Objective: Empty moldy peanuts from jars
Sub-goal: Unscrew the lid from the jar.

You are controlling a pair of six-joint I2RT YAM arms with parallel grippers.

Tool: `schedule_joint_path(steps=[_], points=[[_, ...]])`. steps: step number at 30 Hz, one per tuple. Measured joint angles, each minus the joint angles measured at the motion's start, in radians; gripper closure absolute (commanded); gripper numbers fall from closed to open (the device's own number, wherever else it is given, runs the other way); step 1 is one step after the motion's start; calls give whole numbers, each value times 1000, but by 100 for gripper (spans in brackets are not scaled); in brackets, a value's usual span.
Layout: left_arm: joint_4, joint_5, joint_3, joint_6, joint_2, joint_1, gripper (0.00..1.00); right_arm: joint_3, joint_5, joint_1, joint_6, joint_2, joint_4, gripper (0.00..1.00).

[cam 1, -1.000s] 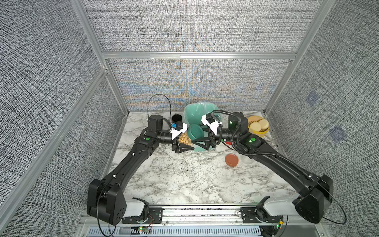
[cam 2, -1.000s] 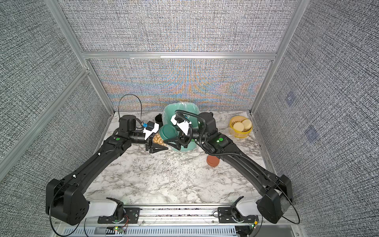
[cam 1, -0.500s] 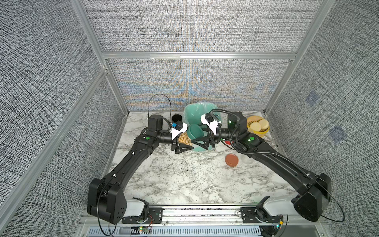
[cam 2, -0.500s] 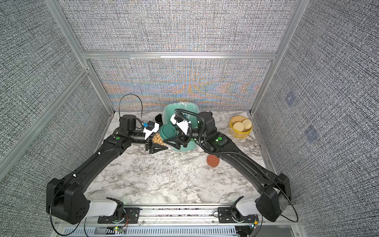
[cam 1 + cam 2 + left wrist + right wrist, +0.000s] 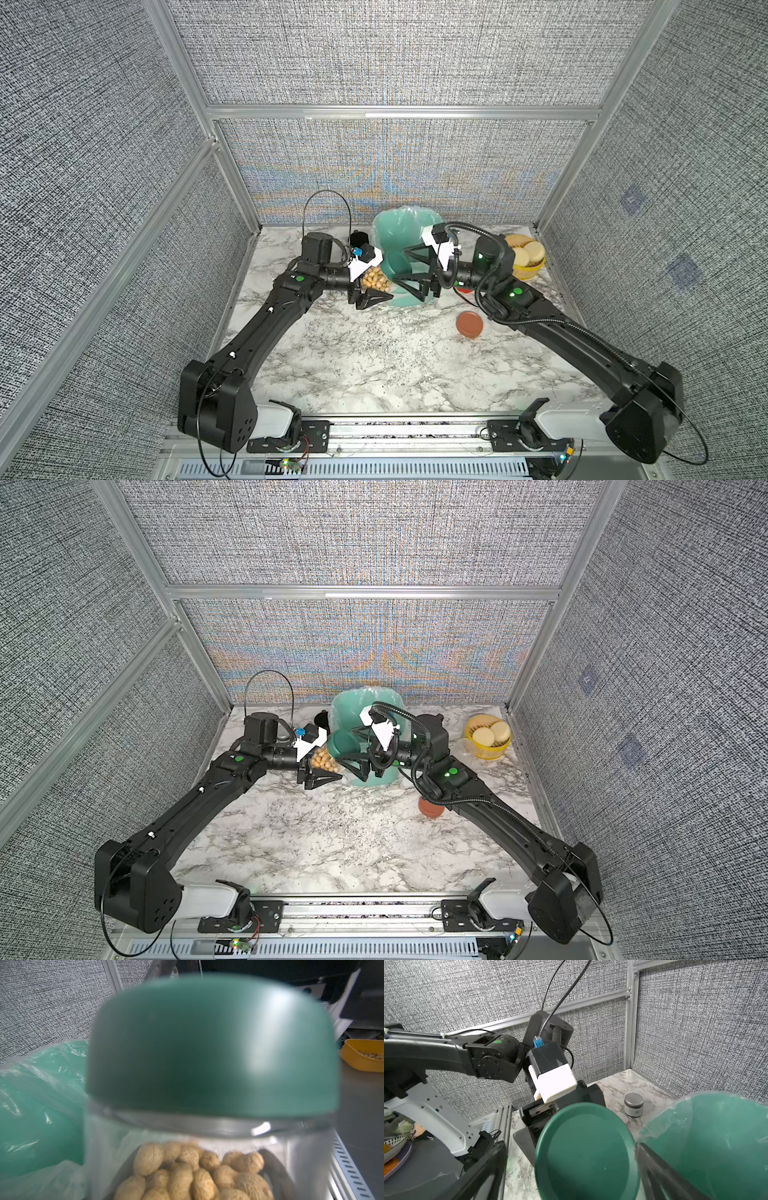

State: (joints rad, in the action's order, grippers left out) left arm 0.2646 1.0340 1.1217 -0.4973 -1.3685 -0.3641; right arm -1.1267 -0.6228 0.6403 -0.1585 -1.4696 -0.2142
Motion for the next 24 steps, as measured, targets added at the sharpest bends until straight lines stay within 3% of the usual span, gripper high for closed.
schedule_joint_path(steps=[9,24], points=[[-8,-41,-6,34,10,0,100,71,92,23,-196,-10,-151,2],[-10,-47,2,15,8,0,100,111,251,36,-291,31,-154,2]])
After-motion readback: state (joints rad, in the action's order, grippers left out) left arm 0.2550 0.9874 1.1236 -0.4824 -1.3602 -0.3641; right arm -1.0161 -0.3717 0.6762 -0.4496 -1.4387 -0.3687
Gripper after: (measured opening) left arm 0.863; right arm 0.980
